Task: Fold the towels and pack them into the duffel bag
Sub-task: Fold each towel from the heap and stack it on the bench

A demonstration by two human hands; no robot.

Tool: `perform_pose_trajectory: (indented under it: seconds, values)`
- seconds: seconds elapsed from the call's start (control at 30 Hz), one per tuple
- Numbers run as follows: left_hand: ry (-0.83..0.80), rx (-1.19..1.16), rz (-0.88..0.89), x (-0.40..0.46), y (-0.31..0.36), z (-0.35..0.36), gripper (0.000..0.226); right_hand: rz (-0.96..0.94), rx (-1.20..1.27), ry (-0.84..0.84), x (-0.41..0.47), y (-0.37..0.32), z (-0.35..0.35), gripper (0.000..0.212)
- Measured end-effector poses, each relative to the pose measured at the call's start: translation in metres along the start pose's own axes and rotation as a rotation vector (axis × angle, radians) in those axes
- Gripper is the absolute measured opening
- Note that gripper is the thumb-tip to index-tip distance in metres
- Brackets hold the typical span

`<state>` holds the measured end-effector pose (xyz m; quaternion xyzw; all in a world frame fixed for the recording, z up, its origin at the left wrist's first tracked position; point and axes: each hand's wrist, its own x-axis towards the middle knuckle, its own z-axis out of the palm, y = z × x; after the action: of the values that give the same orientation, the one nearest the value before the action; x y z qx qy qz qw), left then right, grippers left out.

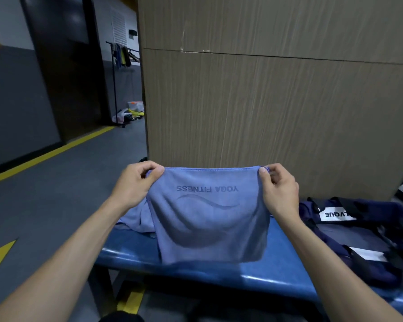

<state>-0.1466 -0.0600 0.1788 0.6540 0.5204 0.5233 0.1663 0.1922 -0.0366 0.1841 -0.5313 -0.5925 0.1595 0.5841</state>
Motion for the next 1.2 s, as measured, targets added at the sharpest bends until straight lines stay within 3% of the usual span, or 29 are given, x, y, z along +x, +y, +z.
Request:
perform_pose_trajectory:
  seconds: [0.13,0.23,0.33,0.5,0.63,0.77,0.9,1.0,1.1,1.2]
  values:
    - [0.077,0.04,0.018,0.003,-0.004,-0.009,0.016,-0.037,0.118,0.0,0.0,-0.009,0.01,0.02]
    - [-0.032,0.044,0.024,0.003,-0.006,-0.013,0.013,-0.039,0.14,-0.09,0.002,-0.007,0.02,0.02]
    - [-0.028,0.072,0.018,0.004,-0.008,-0.022,0.015,-0.005,0.161,-0.106,0.007,0.002,0.028,0.021]
    - [-0.249,0.138,-0.035,0.005,-0.02,-0.038,0.006,0.066,0.067,-0.14,0.017,0.026,0.038,0.022]
    - [-0.387,0.456,0.038,0.011,-0.04,-0.049,0.011,0.053,0.055,-0.191,0.029,0.032,0.051,0.021]
    - [-0.191,0.548,0.117,0.029,-0.049,-0.054,0.016,0.07,0.165,-0.222,0.044,0.029,0.066,0.02]
    - [0.043,0.59,0.28,0.049,-0.024,-0.064,0.019,0.135,0.436,-0.211,0.057,0.009,0.073,0.015]
    - [0.097,0.558,0.353,0.04,-0.004,-0.07,0.018,0.132,0.565,-0.243,0.051,0.005,0.065,0.011]
    - [-0.073,0.477,0.259,0.007,-0.011,-0.075,0.015,0.13,0.522,-0.349,0.021,0.024,0.048,0.012]
    - [-0.324,0.344,0.043,-0.042,-0.04,-0.075,0.013,0.132,0.371,-0.576,-0.022,0.06,0.027,0.018]
